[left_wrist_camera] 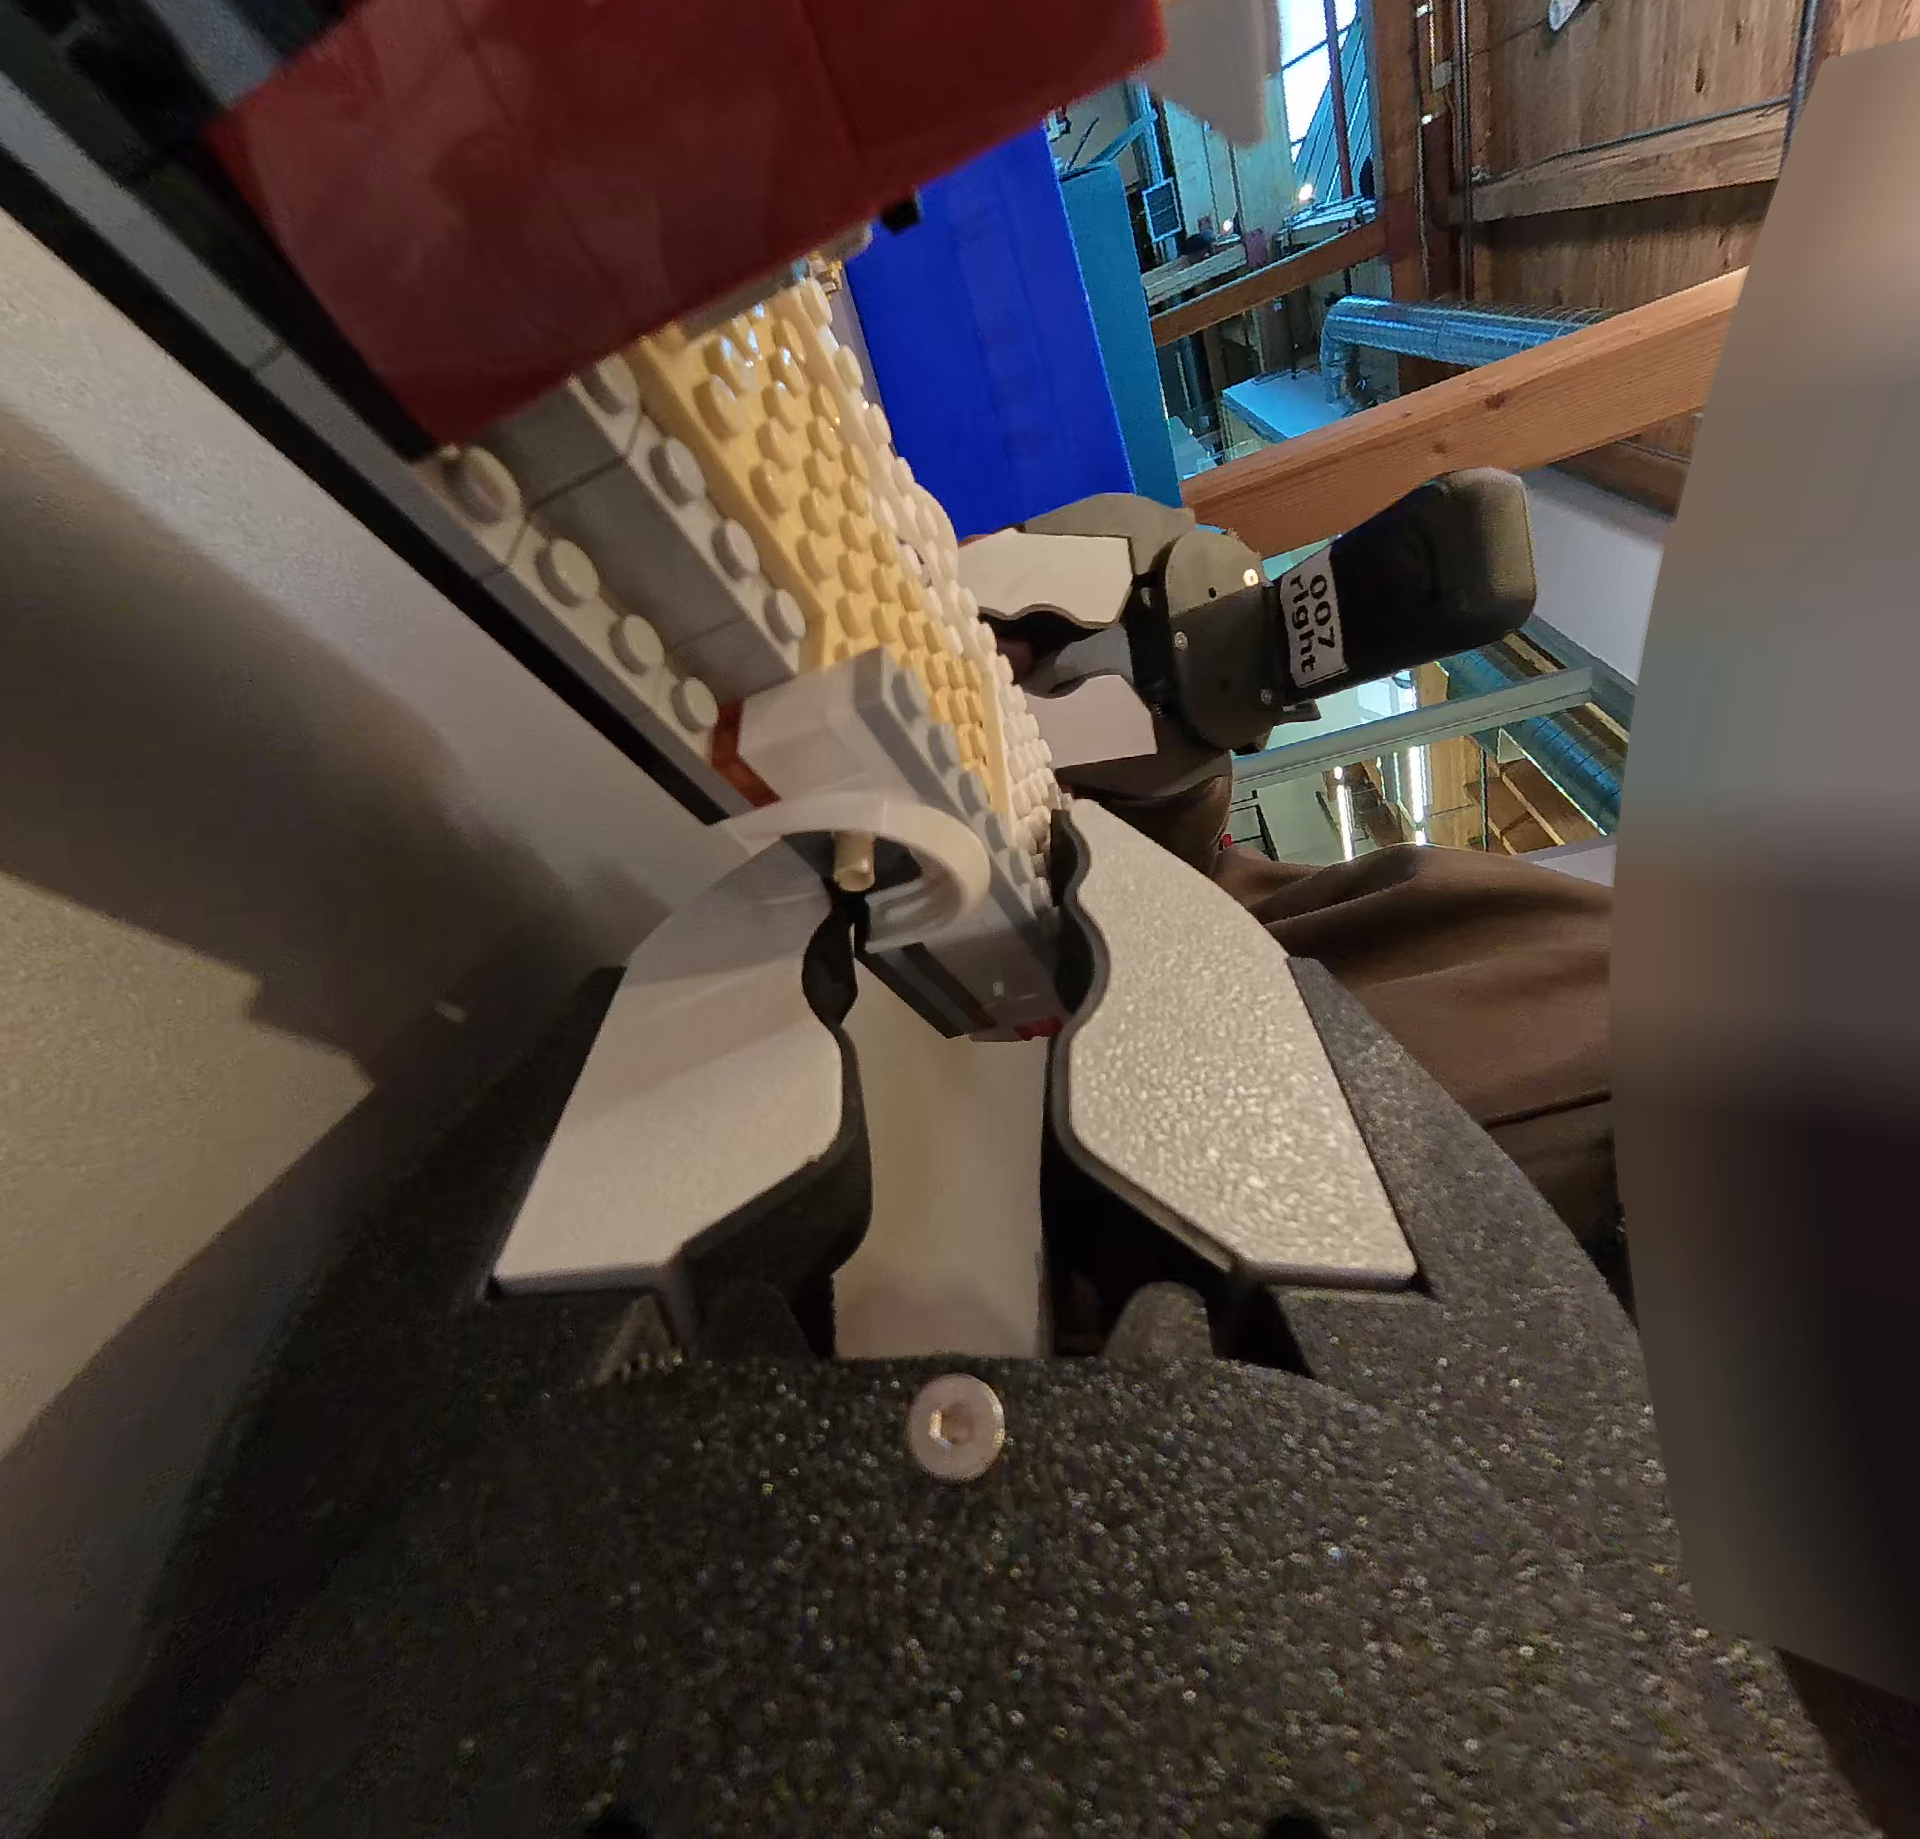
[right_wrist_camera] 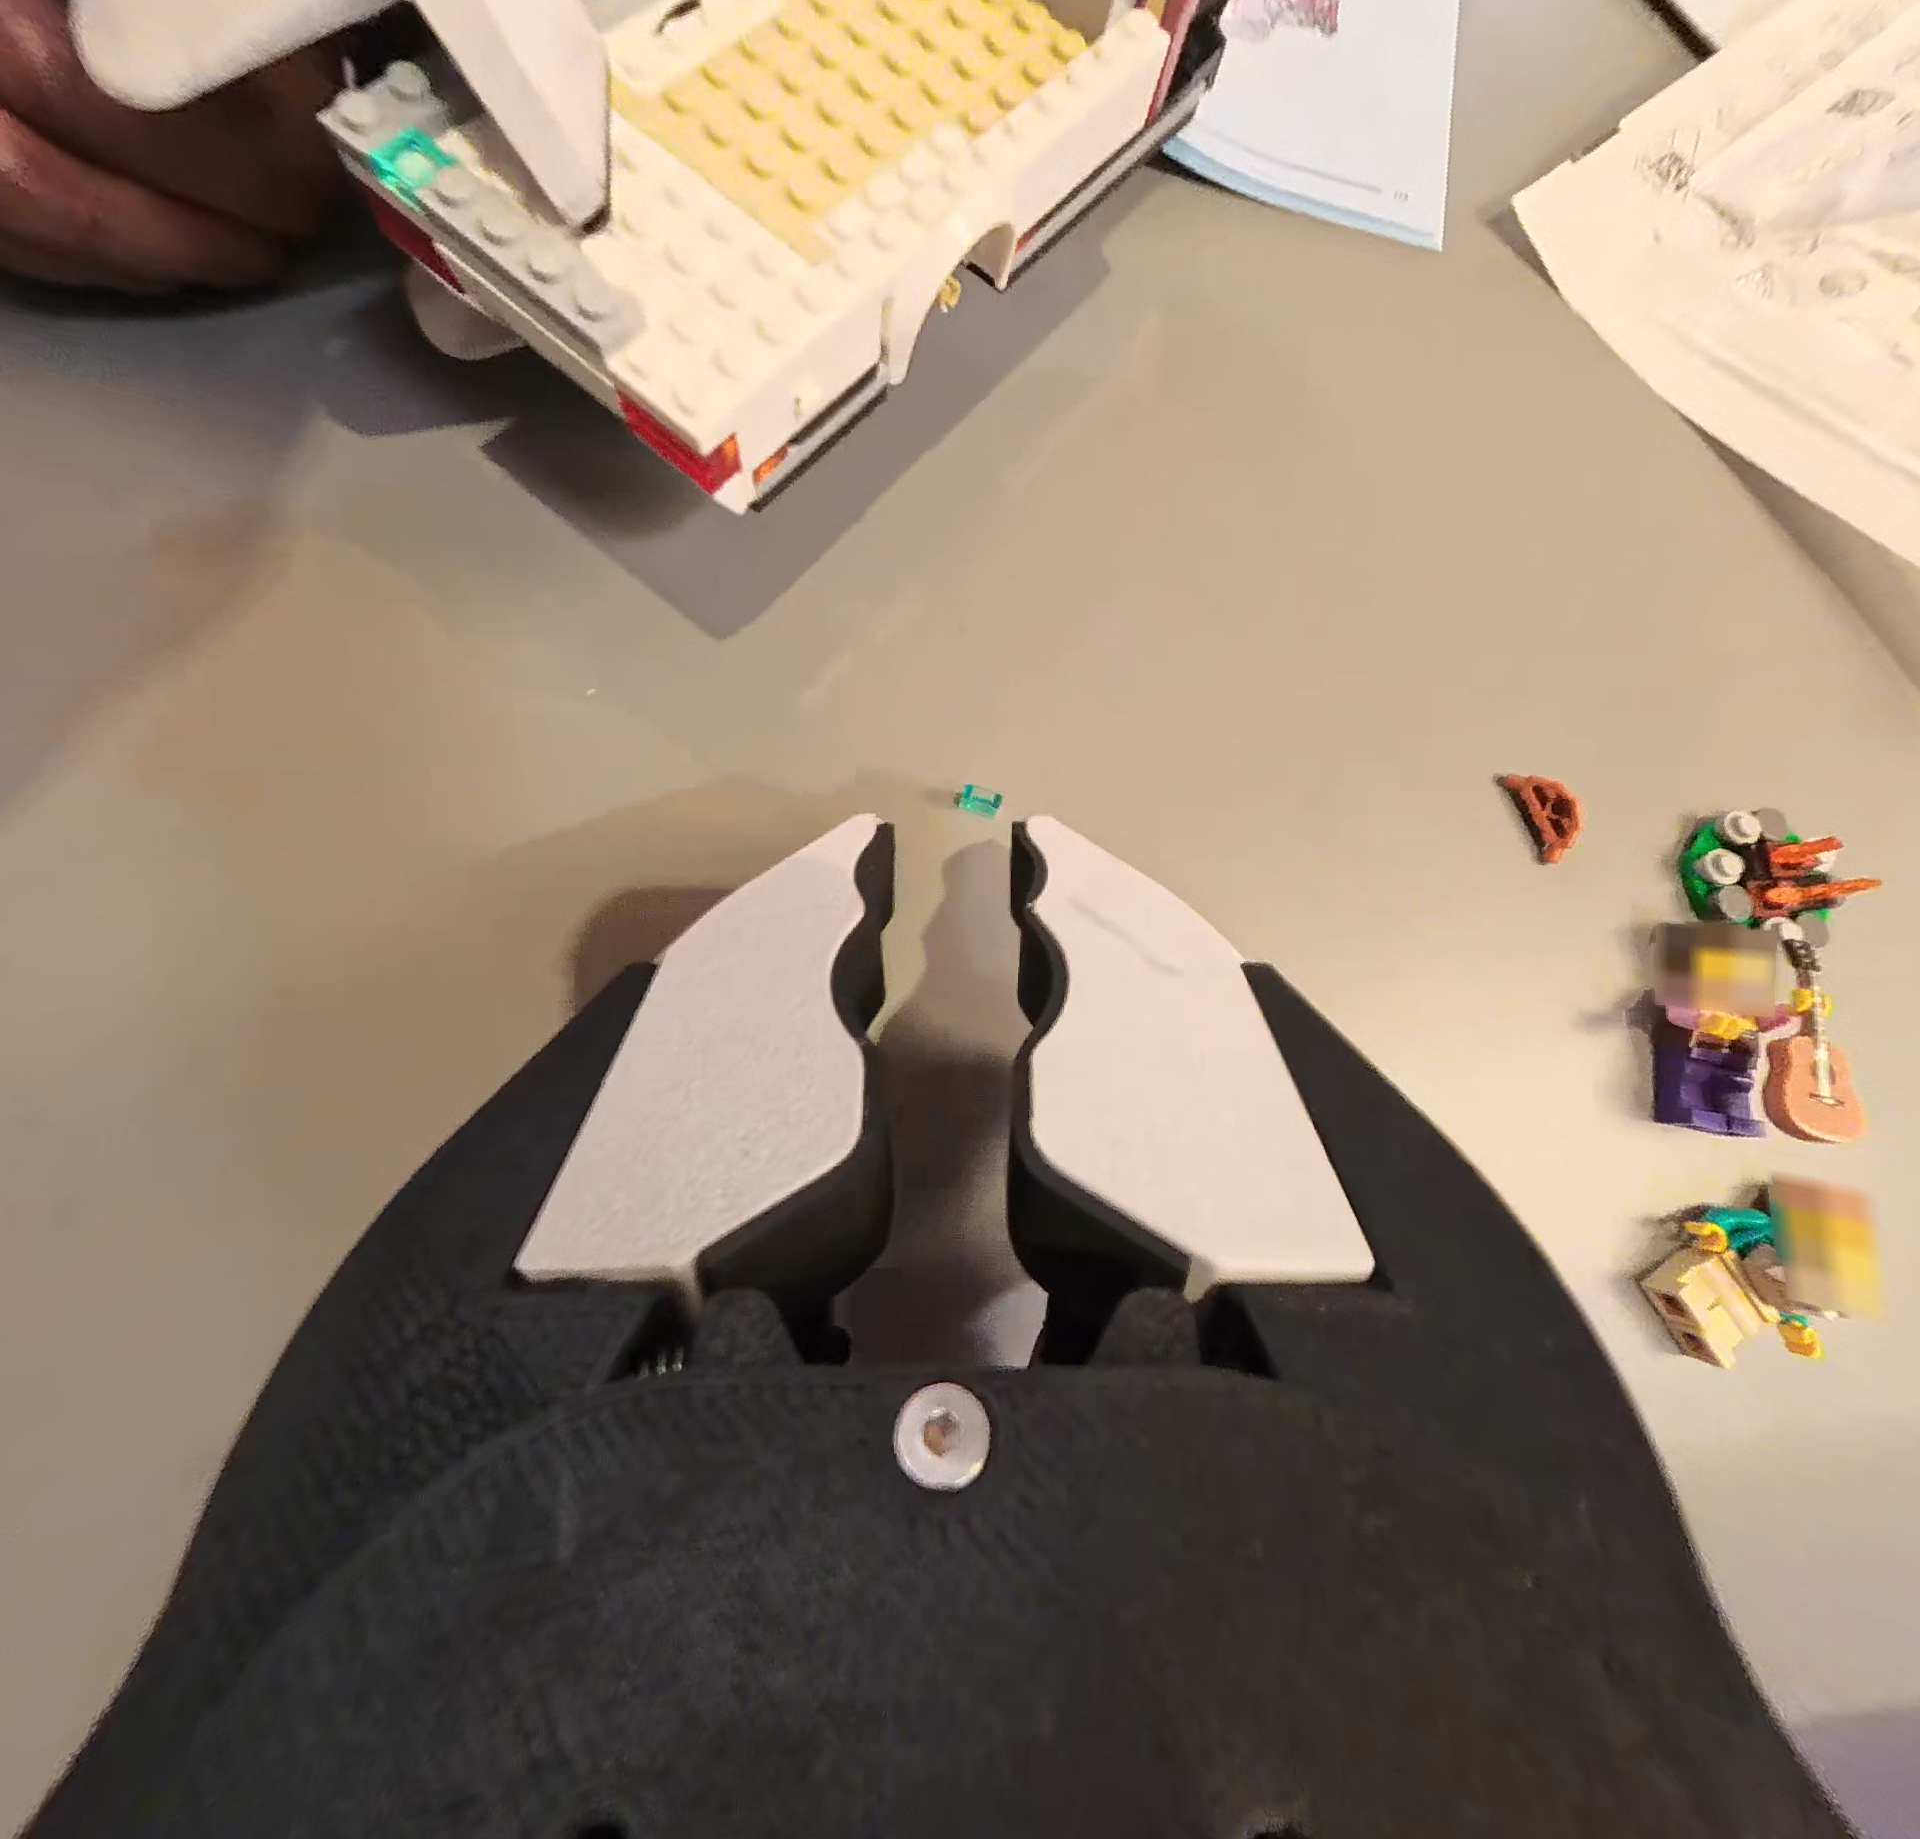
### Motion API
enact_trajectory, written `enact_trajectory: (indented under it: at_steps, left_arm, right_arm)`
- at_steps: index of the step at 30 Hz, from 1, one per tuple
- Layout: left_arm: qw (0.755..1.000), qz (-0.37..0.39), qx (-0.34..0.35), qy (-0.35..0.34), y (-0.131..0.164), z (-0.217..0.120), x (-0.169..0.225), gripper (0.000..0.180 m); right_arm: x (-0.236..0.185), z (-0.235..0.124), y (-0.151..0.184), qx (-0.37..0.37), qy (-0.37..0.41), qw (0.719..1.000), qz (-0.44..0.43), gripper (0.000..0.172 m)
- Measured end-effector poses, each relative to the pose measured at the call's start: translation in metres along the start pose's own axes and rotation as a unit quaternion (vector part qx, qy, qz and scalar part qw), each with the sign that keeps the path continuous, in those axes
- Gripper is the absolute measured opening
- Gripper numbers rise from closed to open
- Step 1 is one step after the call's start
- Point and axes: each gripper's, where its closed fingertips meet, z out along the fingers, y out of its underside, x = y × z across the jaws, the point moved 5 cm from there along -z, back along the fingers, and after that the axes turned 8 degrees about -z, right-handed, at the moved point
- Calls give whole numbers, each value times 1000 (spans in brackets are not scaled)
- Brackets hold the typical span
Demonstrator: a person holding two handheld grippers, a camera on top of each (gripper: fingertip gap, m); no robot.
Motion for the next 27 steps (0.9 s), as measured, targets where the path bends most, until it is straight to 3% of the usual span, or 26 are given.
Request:
enact_trajectory:
  at_steps: [18, 27]
  left_arm:
    - [1000, -2, -3, 7, 2, 1, 4, 36]
    - [1000, 1, -2, 9, 3, 1, 6, 36]
  right_arm:
    - [-5, 26, -7, -31, -9, 999, -13, 18]
    - [5, 21, -6, -27, 8, 1000, 7, 19]
